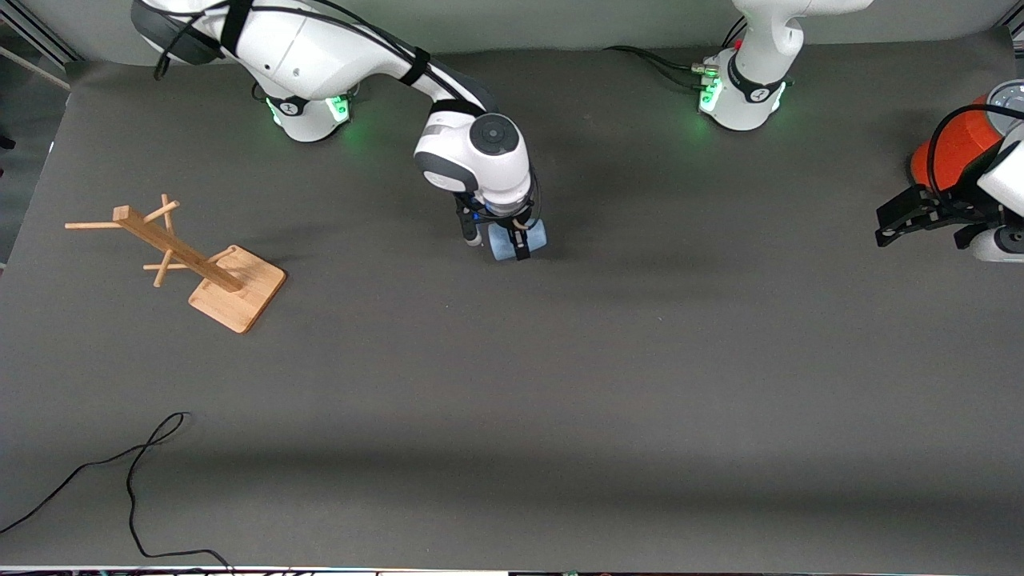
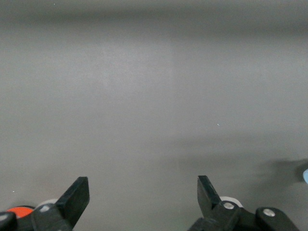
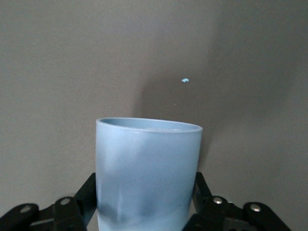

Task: Rotate and upright cup with both arms
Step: 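Lower the cup onto the table and open the right gripper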

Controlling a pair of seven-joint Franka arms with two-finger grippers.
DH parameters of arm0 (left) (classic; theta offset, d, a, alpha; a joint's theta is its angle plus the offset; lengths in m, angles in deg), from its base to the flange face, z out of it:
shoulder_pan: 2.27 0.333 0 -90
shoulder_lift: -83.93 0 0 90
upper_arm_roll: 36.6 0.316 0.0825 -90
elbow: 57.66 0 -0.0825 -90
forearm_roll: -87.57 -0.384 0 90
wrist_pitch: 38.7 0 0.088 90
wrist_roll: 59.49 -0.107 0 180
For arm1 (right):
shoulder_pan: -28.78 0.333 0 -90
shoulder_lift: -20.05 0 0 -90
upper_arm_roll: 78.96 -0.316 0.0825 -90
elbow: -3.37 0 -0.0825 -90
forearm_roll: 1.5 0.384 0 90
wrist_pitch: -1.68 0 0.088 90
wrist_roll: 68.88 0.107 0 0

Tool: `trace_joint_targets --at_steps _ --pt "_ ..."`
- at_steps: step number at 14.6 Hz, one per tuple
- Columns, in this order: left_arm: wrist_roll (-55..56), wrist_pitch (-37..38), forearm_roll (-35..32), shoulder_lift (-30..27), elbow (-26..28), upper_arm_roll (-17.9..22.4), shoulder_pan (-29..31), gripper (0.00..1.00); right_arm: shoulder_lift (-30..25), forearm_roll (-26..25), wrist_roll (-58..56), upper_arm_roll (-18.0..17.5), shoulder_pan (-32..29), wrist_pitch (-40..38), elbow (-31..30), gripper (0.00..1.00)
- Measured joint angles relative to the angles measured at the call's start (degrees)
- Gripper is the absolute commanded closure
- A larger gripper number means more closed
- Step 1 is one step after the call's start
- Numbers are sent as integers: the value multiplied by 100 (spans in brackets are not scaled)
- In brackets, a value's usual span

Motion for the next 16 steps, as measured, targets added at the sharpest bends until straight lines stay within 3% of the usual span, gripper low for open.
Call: trace_joint_targets --at_steps 2,3,12,14,16 --pt "0 0 0 0 0 0 0 0 158 -127 89 1 46 -1 78 25" --pt "0 0 0 0 0 0 0 0 209 -157 100 1 57 -1 94 1" --pt "9 8 0 1 0 2 0 0 266 -259 104 -5 60 -33 208 0" --pt "19 51 0 1 0 2 0 0 227 -282 104 -44 61 -276 335 0" --pt "65 118 1 1 1 2 0 0 167 -285 68 -299 16 -787 599 0"
